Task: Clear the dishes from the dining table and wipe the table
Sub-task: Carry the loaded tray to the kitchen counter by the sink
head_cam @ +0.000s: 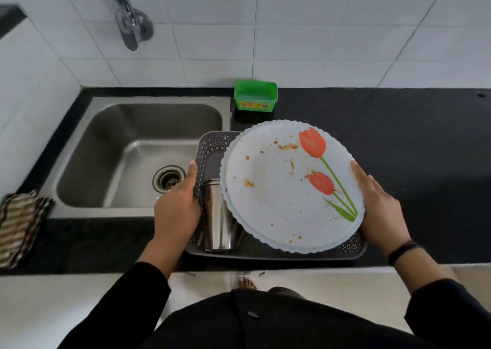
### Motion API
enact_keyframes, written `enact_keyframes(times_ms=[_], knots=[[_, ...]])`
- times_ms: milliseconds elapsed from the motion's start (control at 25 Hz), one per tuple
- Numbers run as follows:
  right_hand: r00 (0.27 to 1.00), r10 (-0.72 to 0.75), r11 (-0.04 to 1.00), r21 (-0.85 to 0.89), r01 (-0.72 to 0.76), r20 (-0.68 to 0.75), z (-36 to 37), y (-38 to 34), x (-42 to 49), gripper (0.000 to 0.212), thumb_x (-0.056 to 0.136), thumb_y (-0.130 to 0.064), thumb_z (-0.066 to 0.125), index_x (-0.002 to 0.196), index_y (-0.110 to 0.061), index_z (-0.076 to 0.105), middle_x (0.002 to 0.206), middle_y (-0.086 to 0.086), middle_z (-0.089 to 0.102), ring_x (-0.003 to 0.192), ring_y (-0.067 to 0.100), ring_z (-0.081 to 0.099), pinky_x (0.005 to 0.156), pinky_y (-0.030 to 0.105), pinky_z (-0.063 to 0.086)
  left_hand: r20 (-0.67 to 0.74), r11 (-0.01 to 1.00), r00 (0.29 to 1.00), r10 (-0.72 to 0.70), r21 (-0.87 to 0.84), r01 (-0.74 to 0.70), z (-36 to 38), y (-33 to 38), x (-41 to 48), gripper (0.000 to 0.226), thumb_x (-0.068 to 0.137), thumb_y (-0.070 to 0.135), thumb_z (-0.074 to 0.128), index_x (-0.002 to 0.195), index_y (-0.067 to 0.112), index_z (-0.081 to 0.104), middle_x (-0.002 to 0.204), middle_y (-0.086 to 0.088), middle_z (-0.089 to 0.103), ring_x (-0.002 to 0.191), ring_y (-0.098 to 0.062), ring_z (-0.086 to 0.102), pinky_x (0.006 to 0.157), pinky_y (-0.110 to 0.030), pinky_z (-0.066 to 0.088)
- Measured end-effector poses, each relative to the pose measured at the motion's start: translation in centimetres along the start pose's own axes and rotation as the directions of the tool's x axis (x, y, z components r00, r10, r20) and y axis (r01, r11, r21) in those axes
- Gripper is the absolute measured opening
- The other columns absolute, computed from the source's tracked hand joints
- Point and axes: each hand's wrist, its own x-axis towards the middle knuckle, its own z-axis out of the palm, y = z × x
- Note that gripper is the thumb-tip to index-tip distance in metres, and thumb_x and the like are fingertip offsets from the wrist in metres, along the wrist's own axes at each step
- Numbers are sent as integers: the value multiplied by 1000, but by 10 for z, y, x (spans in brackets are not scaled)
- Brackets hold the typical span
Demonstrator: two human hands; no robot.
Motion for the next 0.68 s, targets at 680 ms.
enact_keyframes(times_ms=[680], knots=[[967, 105, 990, -114, -81, 233, -2, 39, 106, 83, 87, -34, 64, 149, -31, 9, 125, 14, 59, 136, 41, 33, 103, 57, 36, 72, 998, 995, -64, 6, 64, 53, 33, 85, 71, 85, 5, 47, 150, 19, 21, 93, -17, 63, 64, -28, 49, 54, -36, 40]])
